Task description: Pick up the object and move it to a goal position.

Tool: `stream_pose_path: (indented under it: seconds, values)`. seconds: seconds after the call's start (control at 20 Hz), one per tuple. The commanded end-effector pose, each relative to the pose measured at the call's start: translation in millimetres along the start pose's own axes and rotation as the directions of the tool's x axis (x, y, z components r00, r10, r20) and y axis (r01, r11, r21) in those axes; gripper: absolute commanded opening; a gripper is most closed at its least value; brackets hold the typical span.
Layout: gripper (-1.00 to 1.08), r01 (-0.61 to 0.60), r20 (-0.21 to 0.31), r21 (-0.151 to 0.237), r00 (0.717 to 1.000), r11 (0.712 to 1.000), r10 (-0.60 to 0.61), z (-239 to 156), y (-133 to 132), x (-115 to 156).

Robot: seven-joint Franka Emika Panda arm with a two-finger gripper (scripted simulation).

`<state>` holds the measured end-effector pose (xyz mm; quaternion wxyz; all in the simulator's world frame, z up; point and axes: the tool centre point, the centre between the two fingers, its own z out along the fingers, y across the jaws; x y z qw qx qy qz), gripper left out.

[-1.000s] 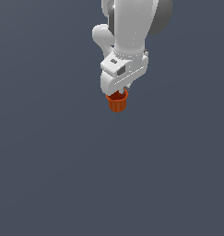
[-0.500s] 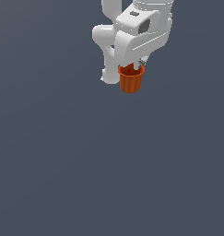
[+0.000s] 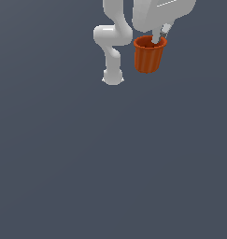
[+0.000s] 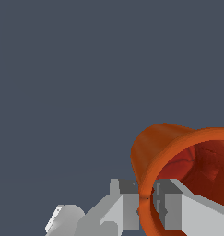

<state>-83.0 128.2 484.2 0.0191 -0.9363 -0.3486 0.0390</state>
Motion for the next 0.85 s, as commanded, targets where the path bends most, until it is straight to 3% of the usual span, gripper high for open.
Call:
stream_pose_path:
  seconds: [0.0, 0.8]
  values:
    - [-1.0, -0.001, -0.001, 0.0, 1.0, 1.0, 0.001, -15.9, -5.3, 3.7]
    - [-1.0, -0.001, -0.001, 0.0, 1.0, 1.0, 0.001, -52.1, -17.1, 14.4]
